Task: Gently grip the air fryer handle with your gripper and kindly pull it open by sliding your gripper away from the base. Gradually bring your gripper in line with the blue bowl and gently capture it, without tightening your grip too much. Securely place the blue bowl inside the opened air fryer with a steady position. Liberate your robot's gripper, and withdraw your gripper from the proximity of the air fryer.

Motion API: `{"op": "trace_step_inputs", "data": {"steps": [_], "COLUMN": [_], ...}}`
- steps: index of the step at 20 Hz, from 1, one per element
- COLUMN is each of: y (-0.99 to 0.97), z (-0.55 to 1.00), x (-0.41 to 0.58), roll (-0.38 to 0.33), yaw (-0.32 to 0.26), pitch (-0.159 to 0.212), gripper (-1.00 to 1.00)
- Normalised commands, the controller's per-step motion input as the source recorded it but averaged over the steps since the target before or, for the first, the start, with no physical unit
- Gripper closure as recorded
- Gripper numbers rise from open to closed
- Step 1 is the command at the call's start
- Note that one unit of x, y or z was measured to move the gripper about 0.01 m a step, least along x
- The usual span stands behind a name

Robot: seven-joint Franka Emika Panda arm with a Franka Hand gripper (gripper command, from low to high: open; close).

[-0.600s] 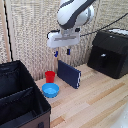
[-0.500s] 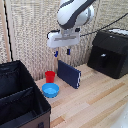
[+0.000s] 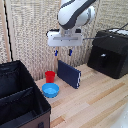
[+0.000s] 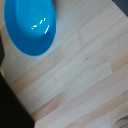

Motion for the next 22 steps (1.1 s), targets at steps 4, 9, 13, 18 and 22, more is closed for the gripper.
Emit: {"op": "trace_step_inputs", "data": {"steps": [4,9,13,18,22], "y": [-0.15,-0.20,-0.14,-0.07,-0.05], "z": [0.11,0.10,0.09,0.05,0.00], "x": [0.120,0.078,0.044,0.015,0.000], "roll": [-0.095,-0.167,-0.256,-0.339,-0.375], "yaw": [-0.320,-0.236,-0.152,-0.073,-0.009], "pitch": [0.000,-0.004,-0.017,-0.044,-0.083], "gripper": [-1.00,-1.00,-1.00,-1.00,-1.00]}}
